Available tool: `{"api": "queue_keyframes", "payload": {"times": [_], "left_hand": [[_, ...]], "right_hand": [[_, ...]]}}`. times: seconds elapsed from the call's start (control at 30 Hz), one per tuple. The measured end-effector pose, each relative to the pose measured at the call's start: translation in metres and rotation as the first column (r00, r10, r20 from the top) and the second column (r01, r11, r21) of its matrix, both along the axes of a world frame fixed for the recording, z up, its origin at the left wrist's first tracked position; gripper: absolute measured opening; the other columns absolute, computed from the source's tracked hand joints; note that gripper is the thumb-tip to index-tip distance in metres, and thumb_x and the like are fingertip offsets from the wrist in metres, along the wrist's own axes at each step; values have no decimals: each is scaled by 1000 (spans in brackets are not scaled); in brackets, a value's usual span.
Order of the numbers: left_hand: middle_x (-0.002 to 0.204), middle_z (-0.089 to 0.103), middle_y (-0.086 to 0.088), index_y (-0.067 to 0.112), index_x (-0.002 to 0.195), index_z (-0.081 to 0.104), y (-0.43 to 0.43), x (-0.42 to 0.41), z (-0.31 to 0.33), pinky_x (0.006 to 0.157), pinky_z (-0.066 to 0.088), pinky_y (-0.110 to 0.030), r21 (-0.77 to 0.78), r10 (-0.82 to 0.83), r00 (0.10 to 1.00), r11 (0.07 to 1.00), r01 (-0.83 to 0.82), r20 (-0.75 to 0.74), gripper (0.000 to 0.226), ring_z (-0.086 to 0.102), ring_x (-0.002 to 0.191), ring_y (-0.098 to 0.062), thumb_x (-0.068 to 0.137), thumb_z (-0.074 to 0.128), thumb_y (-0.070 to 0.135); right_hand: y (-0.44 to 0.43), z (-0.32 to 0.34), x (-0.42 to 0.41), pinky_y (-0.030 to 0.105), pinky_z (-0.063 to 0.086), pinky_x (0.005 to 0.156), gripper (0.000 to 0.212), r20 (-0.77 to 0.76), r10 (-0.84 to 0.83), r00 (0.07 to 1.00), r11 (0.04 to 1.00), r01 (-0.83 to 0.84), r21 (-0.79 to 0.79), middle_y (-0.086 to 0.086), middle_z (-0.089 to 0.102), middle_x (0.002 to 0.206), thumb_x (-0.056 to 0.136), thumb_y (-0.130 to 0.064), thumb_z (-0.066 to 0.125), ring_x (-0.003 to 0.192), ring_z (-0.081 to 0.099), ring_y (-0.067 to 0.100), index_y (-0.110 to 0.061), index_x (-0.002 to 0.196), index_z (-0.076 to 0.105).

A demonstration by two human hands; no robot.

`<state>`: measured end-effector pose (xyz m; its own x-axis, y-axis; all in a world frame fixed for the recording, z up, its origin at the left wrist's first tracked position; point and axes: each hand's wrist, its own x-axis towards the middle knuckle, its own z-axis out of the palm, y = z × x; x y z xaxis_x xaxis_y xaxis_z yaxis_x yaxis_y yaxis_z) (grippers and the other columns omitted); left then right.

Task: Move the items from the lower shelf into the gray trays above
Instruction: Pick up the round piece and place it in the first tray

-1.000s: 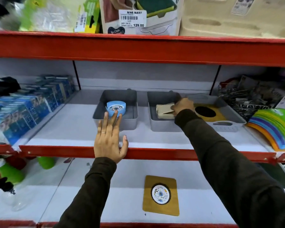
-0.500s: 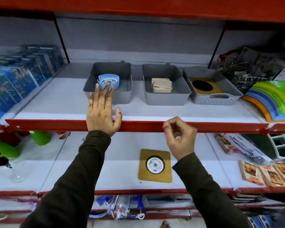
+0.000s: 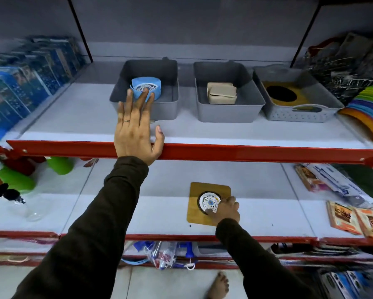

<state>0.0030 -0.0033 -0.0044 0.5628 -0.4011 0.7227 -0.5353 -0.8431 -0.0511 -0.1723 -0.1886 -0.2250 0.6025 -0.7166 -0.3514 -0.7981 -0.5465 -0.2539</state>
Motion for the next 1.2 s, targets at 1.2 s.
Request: {"api": "queue_keyframes", "payload": {"times": [1.2], "left_hand": [[168,12,-10,9,160,14,2,-7,6,128,-4,-38,-26,3,994,1000,-6,-105,82,7,157,-28,90,33,47]], "right_hand": [[29,272,-23,25,60,57,20,809,-559,180,732,-351,584,7,79,77,79,-1,75,68,75,20,-13,94,73]]}}
